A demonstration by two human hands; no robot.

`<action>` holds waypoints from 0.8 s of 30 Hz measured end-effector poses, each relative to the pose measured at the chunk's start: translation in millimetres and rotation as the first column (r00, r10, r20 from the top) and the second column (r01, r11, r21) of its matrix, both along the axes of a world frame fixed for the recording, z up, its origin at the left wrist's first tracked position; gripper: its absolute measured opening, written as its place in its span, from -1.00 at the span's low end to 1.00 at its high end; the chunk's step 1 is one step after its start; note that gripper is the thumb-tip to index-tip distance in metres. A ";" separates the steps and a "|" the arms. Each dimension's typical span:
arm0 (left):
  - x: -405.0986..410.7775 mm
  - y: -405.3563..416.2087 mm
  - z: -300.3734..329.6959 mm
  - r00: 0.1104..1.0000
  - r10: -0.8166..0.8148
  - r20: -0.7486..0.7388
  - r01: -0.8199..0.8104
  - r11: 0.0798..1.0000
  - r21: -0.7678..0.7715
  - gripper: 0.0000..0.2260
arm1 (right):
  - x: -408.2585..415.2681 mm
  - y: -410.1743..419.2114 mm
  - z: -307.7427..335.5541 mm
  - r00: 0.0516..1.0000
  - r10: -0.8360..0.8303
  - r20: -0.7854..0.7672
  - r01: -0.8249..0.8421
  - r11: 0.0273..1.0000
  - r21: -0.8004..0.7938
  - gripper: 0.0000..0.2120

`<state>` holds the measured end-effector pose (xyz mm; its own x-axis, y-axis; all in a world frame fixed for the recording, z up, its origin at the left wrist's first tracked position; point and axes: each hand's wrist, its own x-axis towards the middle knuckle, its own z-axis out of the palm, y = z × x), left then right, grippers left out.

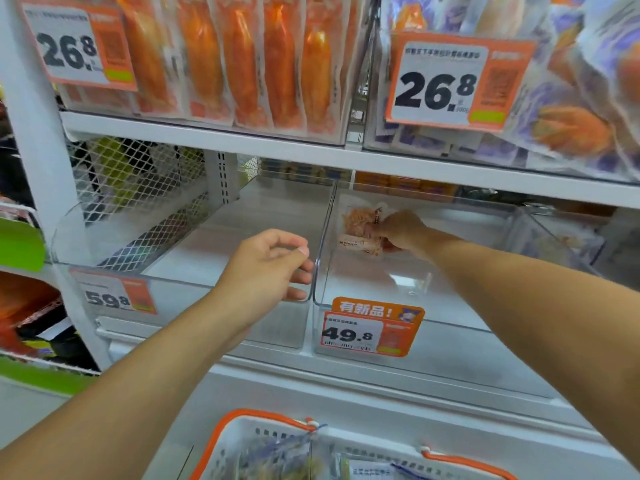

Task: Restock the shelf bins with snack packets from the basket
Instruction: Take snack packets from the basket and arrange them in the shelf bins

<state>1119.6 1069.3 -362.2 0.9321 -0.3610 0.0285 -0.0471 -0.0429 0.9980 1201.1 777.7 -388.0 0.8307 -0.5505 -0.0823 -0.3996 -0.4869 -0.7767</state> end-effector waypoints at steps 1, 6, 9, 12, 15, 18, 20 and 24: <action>-0.8 0.1 -0.8 1.000 0.009 0.010 -0.009 1.000 0.003 -0.92 | 0.0 2.7 -1.3 1.000 -0.013 0.004 0.013 1.000 0.026 -0.65; -9.0 0.4 -0.5 0.999 0.018 0.036 -0.019 0.999 0.026 -0.91 | -5.2 5.6 -6.7 1.000 -0.029 -0.009 0.030 0.995 0.095 -0.63; -13.5 0.3 1.4 0.999 0.024 0.044 -0.026 0.999 0.032 -0.92 | -13.5 4.3 -6.9 0.999 -0.023 -0.041 0.027 0.996 0.080 -0.60; -18.3 -0.6 3.3 0.980 0.099 0.174 -0.114 0.990 0.078 -0.97 | -28.5 4.9 6.4 0.997 -0.036 -0.070 0.027 0.992 -0.126 -0.45; -30.5 -0.4 0.7 0.899 0.153 0.410 -0.204 0.975 0.083 -0.91 | -66.6 9.4 33.4 0.996 -0.027 0.090 0.060 0.917 -0.393 -0.48; -58.6 5.5 -8.2 0.810 0.066 0.582 -0.154 0.983 0.104 -0.88 | -146.4 27.3 47.3 0.855 0.046 0.516 0.235 0.854 -0.465 -0.74; -81.0 7.4 -28.4 0.797 -0.093 0.597 -0.054 0.973 0.222 -0.87 | -212.6 54.9 33.6 0.710 0.144 0.689 0.300 0.823 -0.481 -0.65; -128.3 -10.0 -82.0 0.750 -0.612 0.252 0.340 0.683 0.647 -0.91 | -317.6 82.2 -54.4 0.828 0.419 0.374 -0.123 0.785 -0.608 -0.51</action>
<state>991.2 1059.3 -444.2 0.5598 -0.8284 0.0220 -0.6167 -0.3987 0.6788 883.5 859.9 -442.5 0.8002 -0.1216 0.5873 0.1545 -0.9044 -0.3977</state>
